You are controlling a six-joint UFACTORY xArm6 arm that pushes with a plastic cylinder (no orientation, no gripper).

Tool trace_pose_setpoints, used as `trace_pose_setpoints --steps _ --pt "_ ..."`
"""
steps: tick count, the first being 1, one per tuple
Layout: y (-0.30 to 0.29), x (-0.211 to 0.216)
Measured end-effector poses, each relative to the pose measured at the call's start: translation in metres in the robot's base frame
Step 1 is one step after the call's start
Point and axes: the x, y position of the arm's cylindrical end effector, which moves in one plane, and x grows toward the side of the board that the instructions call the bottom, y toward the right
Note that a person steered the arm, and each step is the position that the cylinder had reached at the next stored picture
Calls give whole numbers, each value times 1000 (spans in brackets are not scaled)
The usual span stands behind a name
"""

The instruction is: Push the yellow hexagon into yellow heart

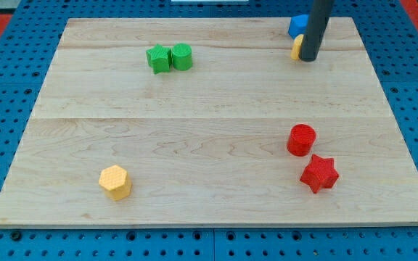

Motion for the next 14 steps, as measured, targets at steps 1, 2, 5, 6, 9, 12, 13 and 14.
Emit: trace_pose_setpoints --steps 1,2,5,6,9,12,13,14 --pt "-4 -3" --pt "-10 42" --pt "-178 261" --pt "-249 317" --pt "-325 273" --pt "-186 286" --pt "-180 262" --pt "-169 234"
